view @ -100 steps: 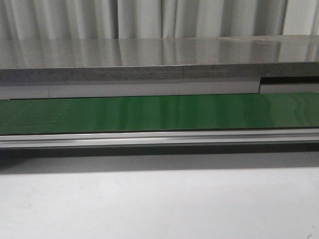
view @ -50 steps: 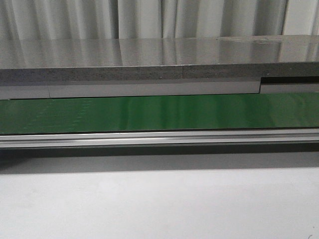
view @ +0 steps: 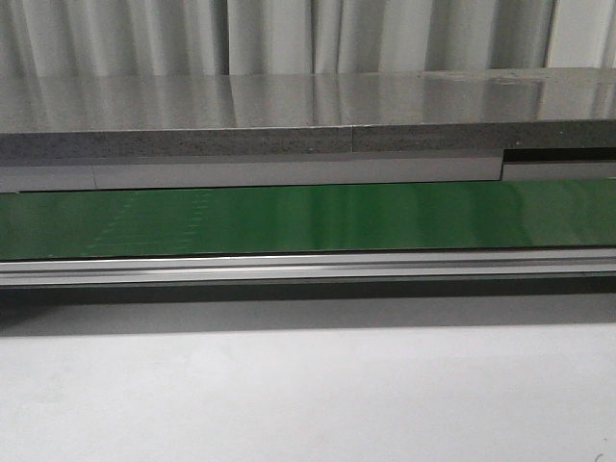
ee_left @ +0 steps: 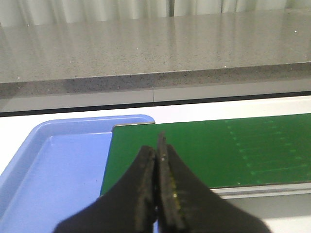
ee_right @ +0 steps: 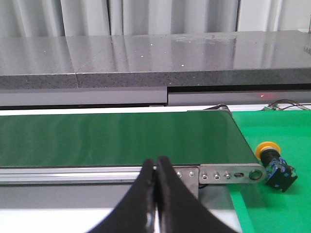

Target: Move button from left to right

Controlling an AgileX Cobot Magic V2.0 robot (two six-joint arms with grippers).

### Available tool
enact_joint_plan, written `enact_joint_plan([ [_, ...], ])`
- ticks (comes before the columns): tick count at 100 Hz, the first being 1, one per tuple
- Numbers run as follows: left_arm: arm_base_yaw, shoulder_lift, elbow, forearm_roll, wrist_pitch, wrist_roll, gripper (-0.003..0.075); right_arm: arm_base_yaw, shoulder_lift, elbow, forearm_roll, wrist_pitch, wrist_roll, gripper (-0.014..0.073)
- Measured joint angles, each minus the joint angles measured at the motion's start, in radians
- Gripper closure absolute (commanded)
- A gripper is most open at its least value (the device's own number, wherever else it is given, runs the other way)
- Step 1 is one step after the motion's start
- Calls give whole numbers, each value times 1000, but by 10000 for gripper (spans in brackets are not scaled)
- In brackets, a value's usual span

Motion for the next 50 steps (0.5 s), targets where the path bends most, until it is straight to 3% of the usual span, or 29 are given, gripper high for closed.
enact_joint_plan([
  [37, 0, 0, 5, 0, 0, 0, 741, 0, 0, 0, 0, 0, 1, 662],
  [50, 0, 0, 40, 2, -60, 0, 741, 0, 0, 0, 0, 0, 1, 662],
])
